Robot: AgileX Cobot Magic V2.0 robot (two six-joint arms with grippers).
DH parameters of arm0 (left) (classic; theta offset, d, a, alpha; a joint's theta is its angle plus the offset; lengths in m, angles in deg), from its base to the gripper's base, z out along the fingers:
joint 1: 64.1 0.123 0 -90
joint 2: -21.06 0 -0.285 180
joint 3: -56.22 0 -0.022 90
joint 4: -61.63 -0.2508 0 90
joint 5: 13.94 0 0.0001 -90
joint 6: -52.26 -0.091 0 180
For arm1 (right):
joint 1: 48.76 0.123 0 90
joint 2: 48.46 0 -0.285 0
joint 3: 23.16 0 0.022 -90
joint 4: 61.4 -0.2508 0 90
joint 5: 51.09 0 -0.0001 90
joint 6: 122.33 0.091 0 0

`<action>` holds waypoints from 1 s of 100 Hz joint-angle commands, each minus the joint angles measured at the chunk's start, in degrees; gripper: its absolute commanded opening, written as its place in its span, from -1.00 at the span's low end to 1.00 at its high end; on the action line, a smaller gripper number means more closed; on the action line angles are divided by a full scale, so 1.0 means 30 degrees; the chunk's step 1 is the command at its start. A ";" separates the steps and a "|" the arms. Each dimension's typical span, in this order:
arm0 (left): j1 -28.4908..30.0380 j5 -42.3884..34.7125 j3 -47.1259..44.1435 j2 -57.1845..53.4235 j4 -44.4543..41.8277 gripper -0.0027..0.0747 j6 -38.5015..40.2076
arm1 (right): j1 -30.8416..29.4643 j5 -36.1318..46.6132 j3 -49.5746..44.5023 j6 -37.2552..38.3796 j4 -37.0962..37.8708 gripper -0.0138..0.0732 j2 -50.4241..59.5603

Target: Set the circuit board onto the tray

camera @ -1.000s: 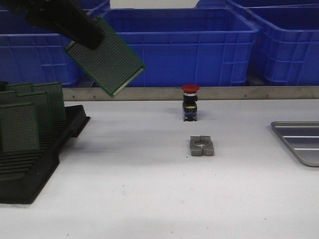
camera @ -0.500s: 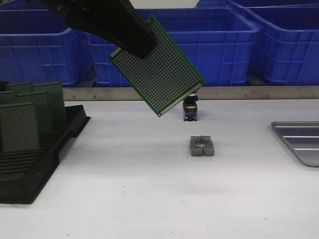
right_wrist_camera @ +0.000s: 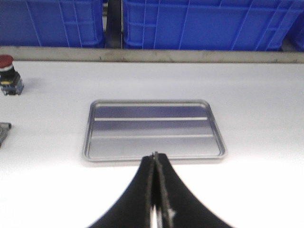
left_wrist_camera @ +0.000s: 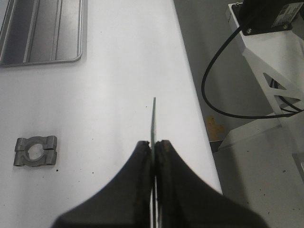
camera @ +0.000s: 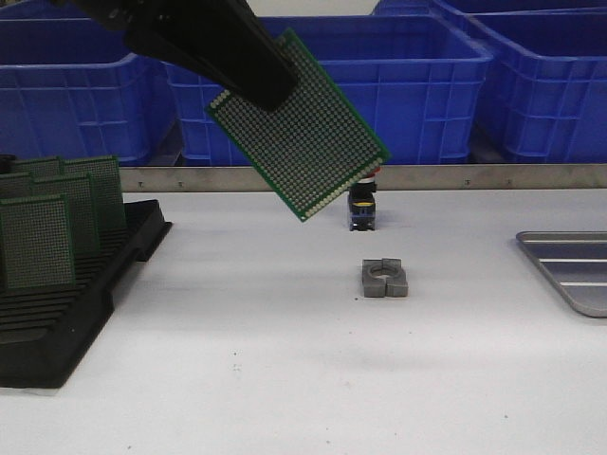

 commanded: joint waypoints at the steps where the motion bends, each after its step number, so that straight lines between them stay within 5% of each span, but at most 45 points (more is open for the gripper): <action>1: -0.0143 0.1061 0.0598 -0.0667 0.1327 -0.98 0.0013 | -0.0070 -0.0126 0.1681 -0.0126 0.0122 -0.82 -0.2009; 20: -0.0143 0.1098 0.0598 -0.0667 0.1327 -0.98 0.0013 | 0.0440 0.0976 0.2714 -0.0126 -0.1441 -0.60 -0.4578; 44: -0.0143 0.1098 0.0598 -0.0667 0.1327 -0.98 0.0013 | 0.2536 0.2847 0.2966 -0.0772 -0.5258 0.41 -0.6833; 70: -0.0143 0.1098 0.0598 -0.0667 0.1327 -0.98 0.0013 | 0.6004 0.2948 0.3913 -0.5118 -0.9900 0.43 -1.0122; 100: -0.0143 0.1098 0.0598 -0.0667 0.1362 -0.98 0.0013 | 1.0158 0.2002 0.5547 -1.6668 -1.3720 0.43 -1.4239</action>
